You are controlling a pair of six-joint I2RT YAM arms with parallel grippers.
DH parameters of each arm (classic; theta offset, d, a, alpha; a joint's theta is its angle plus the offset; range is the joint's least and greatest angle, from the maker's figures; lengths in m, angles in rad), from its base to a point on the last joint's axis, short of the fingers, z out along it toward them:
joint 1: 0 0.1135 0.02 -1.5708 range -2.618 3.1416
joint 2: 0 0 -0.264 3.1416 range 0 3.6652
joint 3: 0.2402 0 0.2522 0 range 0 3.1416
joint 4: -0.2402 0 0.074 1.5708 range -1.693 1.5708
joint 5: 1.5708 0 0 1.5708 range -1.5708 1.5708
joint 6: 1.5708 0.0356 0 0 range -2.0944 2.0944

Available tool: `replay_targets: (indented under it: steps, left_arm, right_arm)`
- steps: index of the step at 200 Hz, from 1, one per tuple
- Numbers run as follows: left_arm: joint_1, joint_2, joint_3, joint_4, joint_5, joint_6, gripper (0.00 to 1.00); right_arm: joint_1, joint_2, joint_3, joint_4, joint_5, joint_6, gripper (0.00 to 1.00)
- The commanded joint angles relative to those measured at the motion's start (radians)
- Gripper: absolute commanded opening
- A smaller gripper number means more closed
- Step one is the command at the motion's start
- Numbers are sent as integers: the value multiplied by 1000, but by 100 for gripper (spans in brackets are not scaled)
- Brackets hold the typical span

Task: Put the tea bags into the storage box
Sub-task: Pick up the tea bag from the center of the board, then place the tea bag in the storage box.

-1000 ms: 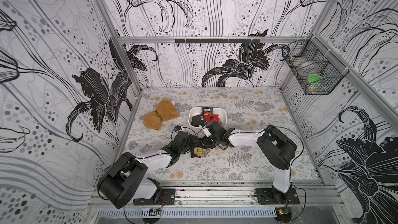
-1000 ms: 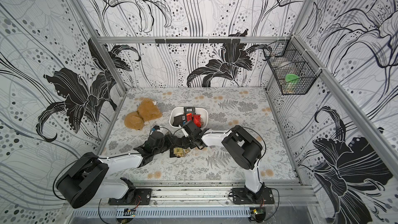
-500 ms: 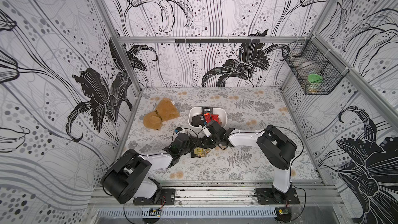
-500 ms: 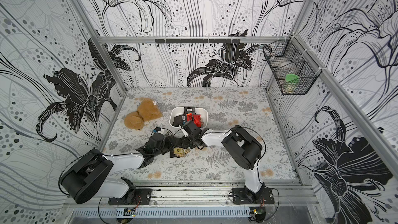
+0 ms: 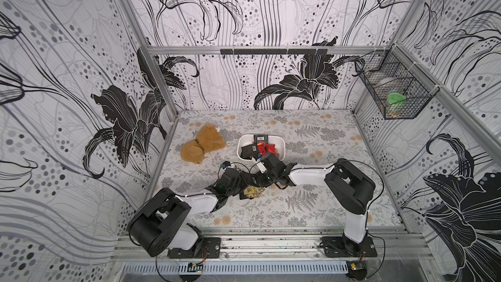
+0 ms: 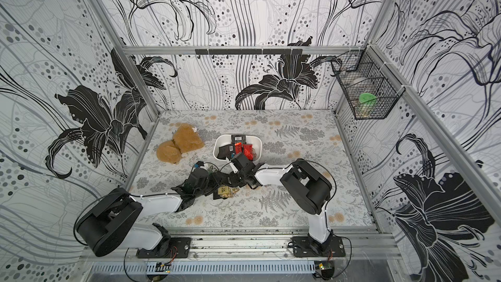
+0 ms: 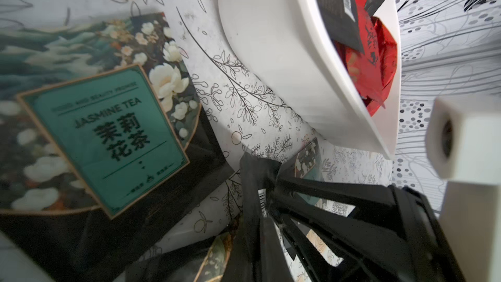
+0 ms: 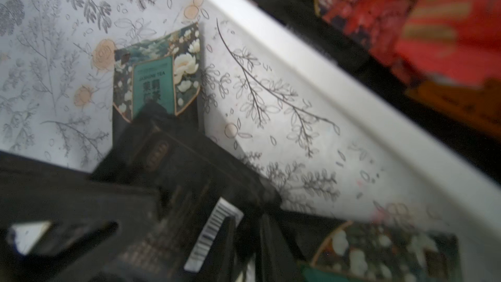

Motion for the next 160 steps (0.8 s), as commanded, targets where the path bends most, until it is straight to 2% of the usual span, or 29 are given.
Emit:
replay_targets:
  steps: [1,34,65,88,115,148,160]
  left_arm:
    - [-3,-89,43,-116,-101,41,0]
    - [-5,-208,133,-283,-187,106,0]
    - [-5,-202,287,-358,-256,173,0]
    - [-5,-82,444,-374,-251,222,0]
    - [-5,111,631,-386,-216,252,0]
    - [-3,285,771,-399,-206,264,0]
    - [-3,314,792,-411,-223,262,8]
  right_arm:
    - [5,-122,-89,77,88,14,27]
    - [5,-293,-226,172,256,47,36]
    - [5,-371,-281,164,415,90,39]
    - [3,-415,-318,181,484,101,43]
    - [-11,-450,-346,195,486,99,47]
    - [-47,-452,-356,208,414,115,47]
    - [-55,-457,-364,219,394,116,47]
